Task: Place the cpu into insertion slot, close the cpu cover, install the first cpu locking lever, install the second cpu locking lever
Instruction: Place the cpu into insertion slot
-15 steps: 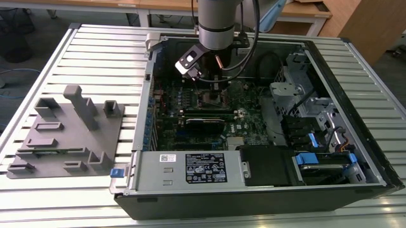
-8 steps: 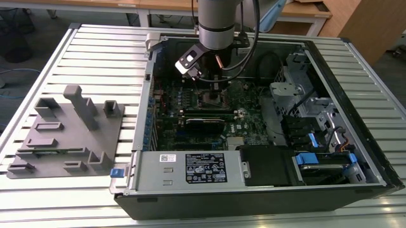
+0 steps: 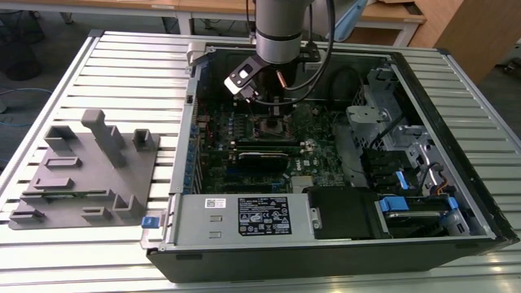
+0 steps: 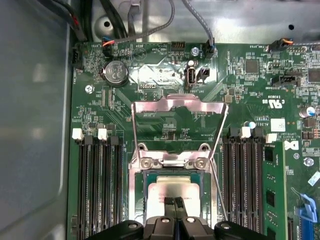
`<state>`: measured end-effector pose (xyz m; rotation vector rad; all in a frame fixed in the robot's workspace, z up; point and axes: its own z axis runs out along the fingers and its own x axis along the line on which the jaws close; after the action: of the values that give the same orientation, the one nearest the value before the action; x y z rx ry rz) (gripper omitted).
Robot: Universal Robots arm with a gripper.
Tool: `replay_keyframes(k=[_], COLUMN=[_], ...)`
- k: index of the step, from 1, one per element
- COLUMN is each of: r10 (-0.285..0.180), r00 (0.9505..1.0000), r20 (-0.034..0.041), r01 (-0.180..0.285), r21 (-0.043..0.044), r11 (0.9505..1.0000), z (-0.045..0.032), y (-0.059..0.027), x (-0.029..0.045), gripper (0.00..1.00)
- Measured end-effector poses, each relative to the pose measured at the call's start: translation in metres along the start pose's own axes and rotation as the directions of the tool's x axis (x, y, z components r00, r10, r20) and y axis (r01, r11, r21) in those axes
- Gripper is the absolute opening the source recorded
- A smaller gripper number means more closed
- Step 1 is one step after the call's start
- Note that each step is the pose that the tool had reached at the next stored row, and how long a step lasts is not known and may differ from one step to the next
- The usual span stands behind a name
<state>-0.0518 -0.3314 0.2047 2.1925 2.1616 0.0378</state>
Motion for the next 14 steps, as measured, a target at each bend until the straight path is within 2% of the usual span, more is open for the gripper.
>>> replay_keyframes(k=[14], r10=[0.000], r00=[1.0000], r20=[0.0001], r01=[0.000], r21=[0.0000], r11=[1.0000], z=[0.0064], y=[-0.0003], x=[0.0002], gripper=[0.11])
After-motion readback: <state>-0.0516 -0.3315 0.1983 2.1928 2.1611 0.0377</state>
